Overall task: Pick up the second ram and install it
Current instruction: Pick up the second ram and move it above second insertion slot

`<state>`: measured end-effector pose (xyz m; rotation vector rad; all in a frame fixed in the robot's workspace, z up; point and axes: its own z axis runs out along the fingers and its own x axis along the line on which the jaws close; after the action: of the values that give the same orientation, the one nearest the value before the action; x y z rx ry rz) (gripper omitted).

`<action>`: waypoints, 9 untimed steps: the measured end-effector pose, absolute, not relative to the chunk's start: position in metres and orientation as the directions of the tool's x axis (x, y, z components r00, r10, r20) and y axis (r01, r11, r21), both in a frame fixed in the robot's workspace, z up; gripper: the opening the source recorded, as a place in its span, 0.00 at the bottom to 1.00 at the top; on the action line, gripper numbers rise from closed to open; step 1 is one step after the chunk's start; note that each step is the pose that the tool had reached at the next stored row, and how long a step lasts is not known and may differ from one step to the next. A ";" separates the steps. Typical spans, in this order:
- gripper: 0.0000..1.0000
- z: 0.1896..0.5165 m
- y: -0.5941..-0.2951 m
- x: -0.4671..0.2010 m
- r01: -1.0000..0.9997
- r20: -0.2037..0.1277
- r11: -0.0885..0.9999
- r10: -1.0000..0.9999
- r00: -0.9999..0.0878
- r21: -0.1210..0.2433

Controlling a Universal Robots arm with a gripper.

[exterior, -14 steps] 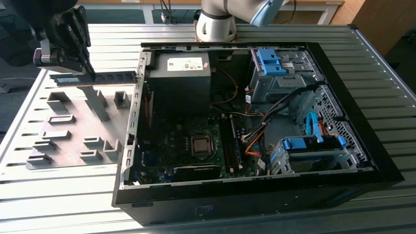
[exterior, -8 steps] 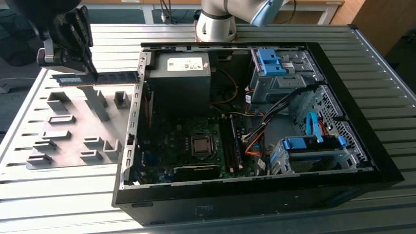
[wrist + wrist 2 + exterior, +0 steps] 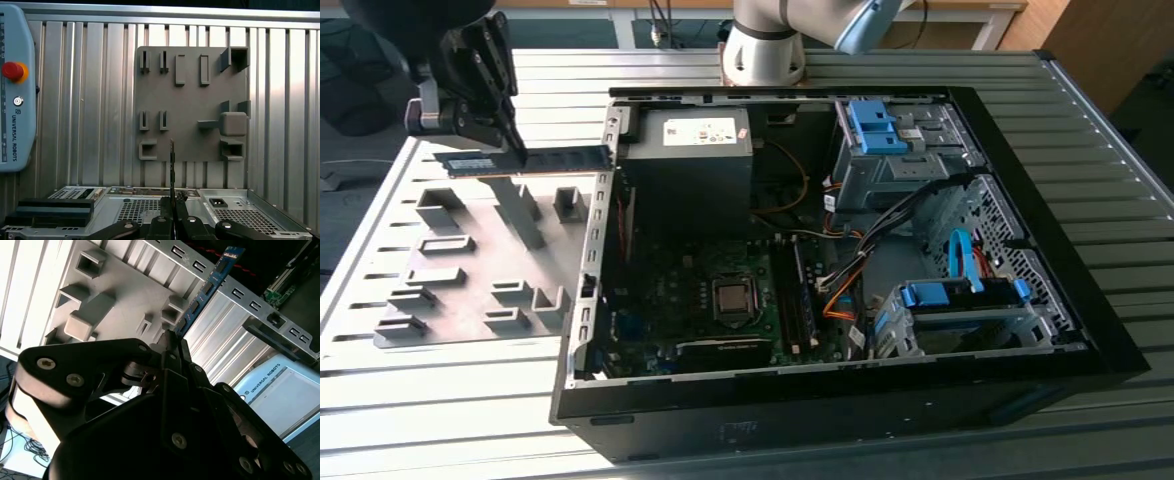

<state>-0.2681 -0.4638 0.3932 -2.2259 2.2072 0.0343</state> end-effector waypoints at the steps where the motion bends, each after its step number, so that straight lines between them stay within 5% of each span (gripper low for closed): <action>1: 0.14 0.393 -0.464 -0.267 -1.000 -0.020 -0.009 -1.000 0.008 0.011; 9: 0.14 0.393 -0.464 -0.263 -1.000 -0.020 -0.009 -1.000 0.008 0.011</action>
<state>-0.2627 -0.4638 0.3932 -2.2259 2.2070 0.0343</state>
